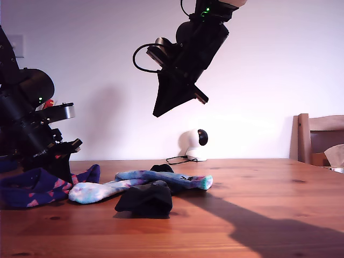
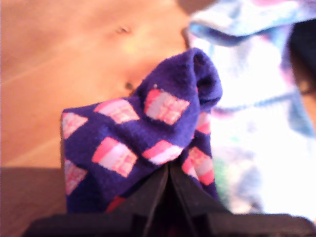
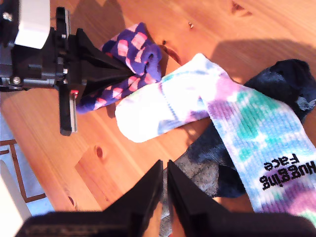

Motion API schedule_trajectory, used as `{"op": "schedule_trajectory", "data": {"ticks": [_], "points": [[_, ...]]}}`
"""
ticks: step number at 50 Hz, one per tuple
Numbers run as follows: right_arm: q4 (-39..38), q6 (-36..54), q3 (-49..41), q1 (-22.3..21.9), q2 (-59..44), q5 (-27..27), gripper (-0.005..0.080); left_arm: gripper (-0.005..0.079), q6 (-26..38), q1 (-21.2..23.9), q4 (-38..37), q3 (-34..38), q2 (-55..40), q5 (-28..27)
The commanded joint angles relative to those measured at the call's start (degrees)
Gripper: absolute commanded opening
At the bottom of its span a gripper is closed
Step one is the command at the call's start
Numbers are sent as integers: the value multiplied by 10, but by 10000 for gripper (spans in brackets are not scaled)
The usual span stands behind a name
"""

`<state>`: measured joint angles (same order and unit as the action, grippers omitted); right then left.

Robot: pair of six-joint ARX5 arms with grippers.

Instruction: Fold the socks in front of you. After folding them, place them to the left side.

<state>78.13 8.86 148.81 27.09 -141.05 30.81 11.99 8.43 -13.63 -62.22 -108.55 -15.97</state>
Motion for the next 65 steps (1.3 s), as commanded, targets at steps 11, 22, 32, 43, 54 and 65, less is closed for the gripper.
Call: {"op": "schedule_trajectory", "data": {"ticks": [11,22,32,43,54,65], "points": [[-1,2,3,5,8,2,-13,-21,15,-39,-38,9,-17,36],[-1,2,3,2,8,2,-13,-21,15,-58,-48,9,-14,18],[-1,2,3,2,8,2,-13,-21,8,-54,-48,9,19,-32],[-1,9,3,3,8,2,-13,-21,0,-54,-46,9,80,-33],[-1,18,2,3,8,0,-13,-21,-19,-54,-44,8,111,-70],[-31,30,1,3,3,-24,-13,-21,-46,-44,-42,8,112,-141]]}}
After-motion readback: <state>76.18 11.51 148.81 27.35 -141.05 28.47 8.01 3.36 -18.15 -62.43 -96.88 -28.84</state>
